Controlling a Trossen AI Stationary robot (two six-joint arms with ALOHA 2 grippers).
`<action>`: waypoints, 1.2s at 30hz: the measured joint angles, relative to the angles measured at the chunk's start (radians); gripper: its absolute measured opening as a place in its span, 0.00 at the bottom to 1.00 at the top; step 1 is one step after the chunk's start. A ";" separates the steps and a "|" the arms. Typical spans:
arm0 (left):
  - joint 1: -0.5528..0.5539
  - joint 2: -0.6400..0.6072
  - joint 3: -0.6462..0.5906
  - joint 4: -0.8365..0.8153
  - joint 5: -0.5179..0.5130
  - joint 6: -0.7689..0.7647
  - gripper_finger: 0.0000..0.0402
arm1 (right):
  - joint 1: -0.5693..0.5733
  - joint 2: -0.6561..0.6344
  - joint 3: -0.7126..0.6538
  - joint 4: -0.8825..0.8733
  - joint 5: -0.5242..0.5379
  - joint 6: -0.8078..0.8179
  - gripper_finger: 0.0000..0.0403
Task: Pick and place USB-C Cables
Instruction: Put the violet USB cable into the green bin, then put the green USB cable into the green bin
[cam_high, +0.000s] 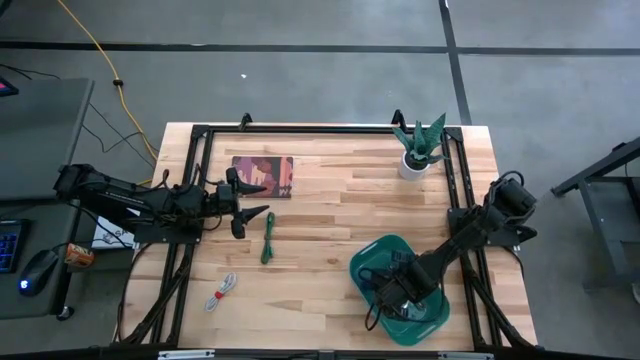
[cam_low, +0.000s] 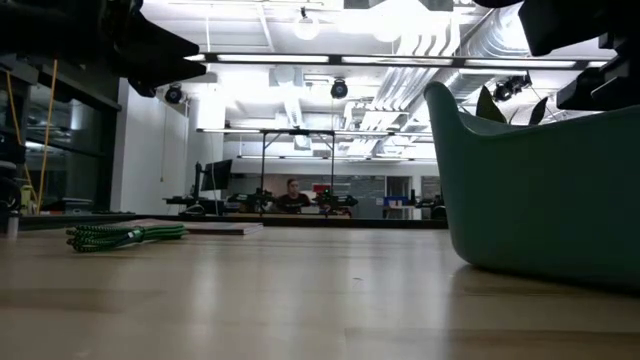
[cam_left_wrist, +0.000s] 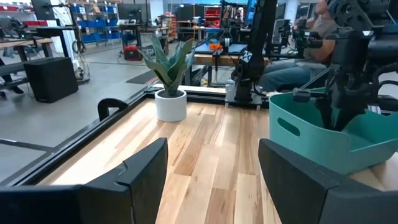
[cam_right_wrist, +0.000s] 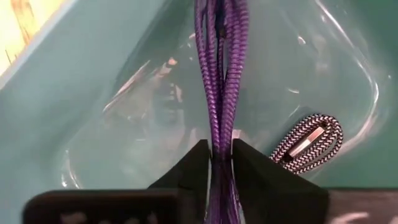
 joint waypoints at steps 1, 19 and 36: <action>0.000 0.000 0.000 0.000 0.000 0.000 0.57 | -0.002 -0.001 0.000 0.001 -0.003 0.020 0.20; 0.000 0.000 0.000 -0.003 0.000 0.000 0.57 | -0.010 -0.098 0.173 -0.233 0.244 -0.094 0.49; 0.000 0.000 0.000 0.000 0.000 0.000 0.57 | -0.179 -0.715 -0.483 0.575 0.641 -0.345 0.47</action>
